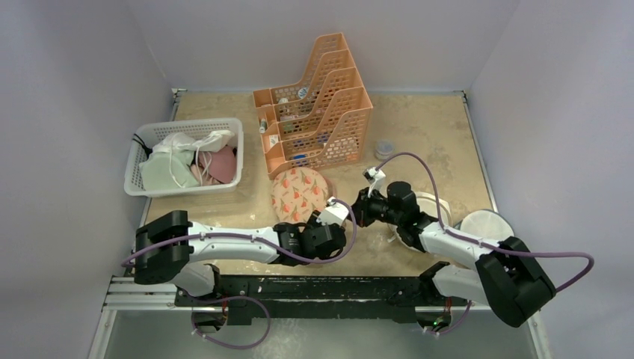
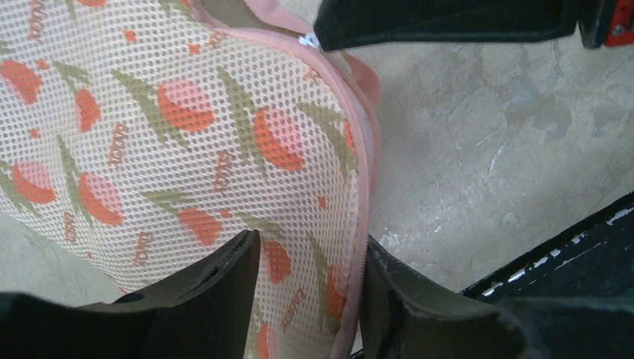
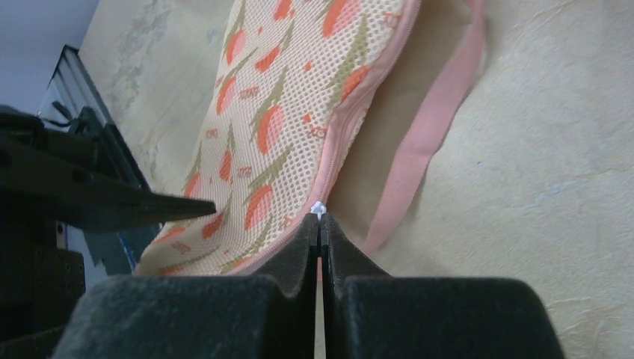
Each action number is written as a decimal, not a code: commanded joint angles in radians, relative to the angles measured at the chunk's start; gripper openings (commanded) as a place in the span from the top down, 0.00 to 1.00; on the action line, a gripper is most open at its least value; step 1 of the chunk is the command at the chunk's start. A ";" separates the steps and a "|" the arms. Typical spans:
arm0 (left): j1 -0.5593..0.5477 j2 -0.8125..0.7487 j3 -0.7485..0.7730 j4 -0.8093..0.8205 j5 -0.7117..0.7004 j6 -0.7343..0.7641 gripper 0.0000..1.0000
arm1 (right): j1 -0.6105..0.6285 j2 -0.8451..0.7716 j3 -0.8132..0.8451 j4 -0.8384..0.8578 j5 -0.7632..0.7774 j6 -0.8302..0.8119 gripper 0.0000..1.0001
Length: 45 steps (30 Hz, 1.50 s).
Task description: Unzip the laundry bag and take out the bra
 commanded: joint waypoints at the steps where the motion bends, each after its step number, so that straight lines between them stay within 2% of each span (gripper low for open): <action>1: 0.000 -0.050 0.073 -0.030 0.014 0.022 0.45 | 0.005 -0.027 -0.039 0.147 -0.145 0.012 1.00; 4: 0.001 -0.044 0.111 -0.014 0.008 0.037 0.37 | 0.033 -0.029 -0.025 0.144 -0.166 -0.001 1.00; 10: 0.000 0.019 0.155 -0.020 -0.040 0.050 0.37 | 0.048 -0.029 -0.010 0.158 -0.179 0.008 1.00; 19: 0.002 0.039 0.122 -0.025 -0.127 0.028 0.45 | 0.052 0.000 0.007 0.168 -0.190 -0.002 1.00; 26: 0.002 0.073 0.143 -0.024 -0.158 0.010 0.60 | 0.054 0.027 0.037 0.140 -0.180 -0.026 1.00; 30: 0.002 0.090 0.139 -0.028 -0.158 -0.002 0.63 | 0.054 0.020 0.043 0.128 -0.168 -0.033 1.00; 34: 0.002 0.102 0.135 -0.032 -0.156 -0.010 0.45 | 0.054 0.012 0.039 0.126 -0.171 -0.032 1.00; 38: 0.002 0.118 0.130 -0.012 -0.150 -0.013 0.40 | 0.055 0.013 0.036 0.122 -0.169 -0.037 1.00; 45: 0.002 0.128 0.127 -0.015 -0.133 -0.003 0.75 | 0.054 0.006 0.035 0.110 -0.135 -0.033 1.00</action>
